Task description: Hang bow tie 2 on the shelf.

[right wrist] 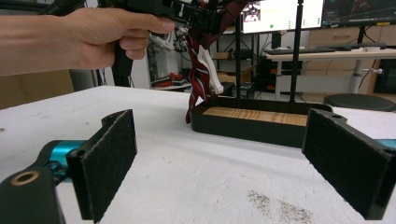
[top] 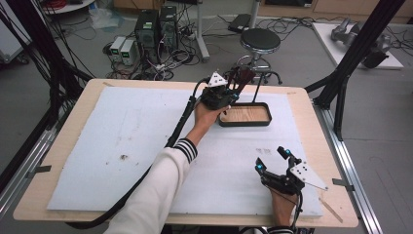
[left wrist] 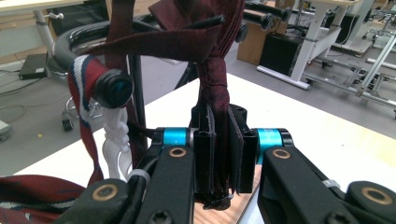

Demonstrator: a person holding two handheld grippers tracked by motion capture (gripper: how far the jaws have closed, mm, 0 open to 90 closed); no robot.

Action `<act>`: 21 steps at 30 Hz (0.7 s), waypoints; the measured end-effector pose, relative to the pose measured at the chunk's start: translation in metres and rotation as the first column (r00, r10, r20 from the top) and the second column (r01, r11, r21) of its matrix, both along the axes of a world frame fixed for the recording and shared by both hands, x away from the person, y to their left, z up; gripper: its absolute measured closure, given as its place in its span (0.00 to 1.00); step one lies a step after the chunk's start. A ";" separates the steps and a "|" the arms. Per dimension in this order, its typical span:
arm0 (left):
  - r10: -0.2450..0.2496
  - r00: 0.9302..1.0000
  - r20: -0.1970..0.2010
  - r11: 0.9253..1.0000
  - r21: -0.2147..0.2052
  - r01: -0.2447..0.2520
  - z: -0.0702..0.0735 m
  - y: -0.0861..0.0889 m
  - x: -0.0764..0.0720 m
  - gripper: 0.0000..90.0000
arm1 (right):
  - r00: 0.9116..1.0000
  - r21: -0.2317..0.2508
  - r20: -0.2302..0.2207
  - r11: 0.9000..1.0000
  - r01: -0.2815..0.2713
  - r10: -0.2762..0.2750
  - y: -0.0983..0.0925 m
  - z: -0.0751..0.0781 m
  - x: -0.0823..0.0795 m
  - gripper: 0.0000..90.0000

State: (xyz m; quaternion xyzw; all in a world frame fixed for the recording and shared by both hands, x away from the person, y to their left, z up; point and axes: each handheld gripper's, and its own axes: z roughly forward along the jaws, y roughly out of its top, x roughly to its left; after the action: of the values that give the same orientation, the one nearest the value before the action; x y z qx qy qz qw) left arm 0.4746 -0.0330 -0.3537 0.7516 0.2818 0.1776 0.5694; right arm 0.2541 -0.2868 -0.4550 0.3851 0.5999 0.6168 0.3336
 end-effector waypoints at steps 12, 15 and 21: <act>0.036 0.999 -0.024 0.999 0.038 -0.035 -0.006 0.001 0.001 0.91 | 1.000 0.003 0.001 1.000 0.000 0.000 0.000 0.000 0.000 0.10; 0.041 0.999 -0.034 0.998 0.056 -0.039 -0.008 0.002 0.002 0.91 | 1.000 0.001 0.001 1.000 0.001 -0.001 0.000 0.000 0.000 0.10; 0.044 0.998 -0.050 0.997 0.058 -0.041 -0.013 0.002 0.003 0.91 | 1.000 0.001 0.001 1.000 0.001 -0.001 0.000 0.000 0.000 0.10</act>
State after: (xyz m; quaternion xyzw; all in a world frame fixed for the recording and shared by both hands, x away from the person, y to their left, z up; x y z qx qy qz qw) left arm 0.4774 -0.0308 -0.3667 0.7656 0.3071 0.1783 0.5364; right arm 0.2538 -0.2867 -0.4550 0.3853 0.5992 0.6173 0.3338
